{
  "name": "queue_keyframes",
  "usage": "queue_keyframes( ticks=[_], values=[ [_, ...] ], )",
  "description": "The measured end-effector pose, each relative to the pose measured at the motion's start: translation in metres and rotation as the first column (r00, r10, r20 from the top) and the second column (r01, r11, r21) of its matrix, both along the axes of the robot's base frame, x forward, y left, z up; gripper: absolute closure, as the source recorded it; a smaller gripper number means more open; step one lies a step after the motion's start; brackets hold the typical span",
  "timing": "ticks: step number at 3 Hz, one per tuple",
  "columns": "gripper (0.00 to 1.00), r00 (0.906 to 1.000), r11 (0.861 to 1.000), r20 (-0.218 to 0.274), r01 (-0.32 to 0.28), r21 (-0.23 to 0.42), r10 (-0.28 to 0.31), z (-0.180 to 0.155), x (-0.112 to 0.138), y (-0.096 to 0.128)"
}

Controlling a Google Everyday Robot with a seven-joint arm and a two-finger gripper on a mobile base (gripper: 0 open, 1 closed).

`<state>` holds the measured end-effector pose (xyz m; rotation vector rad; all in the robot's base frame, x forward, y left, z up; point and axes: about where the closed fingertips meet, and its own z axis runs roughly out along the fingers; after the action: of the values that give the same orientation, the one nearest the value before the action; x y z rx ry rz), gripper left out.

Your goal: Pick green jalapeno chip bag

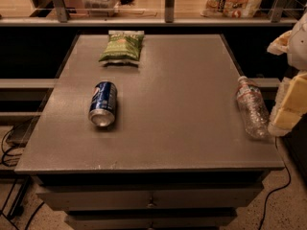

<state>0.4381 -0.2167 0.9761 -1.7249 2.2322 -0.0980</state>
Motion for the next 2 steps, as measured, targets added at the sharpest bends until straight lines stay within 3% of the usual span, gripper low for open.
queue_keyframes(
  ticks=[1, 2],
  values=[
    [0.0, 1.0, 1.0, 0.0, 0.0, 0.0, 0.0, 0.0, 0.0, 0.0],
    [0.0, 0.9996, 0.996, 0.013, -0.027, 0.088, 0.026, -0.0013, 0.0061, 0.01]
  ],
)
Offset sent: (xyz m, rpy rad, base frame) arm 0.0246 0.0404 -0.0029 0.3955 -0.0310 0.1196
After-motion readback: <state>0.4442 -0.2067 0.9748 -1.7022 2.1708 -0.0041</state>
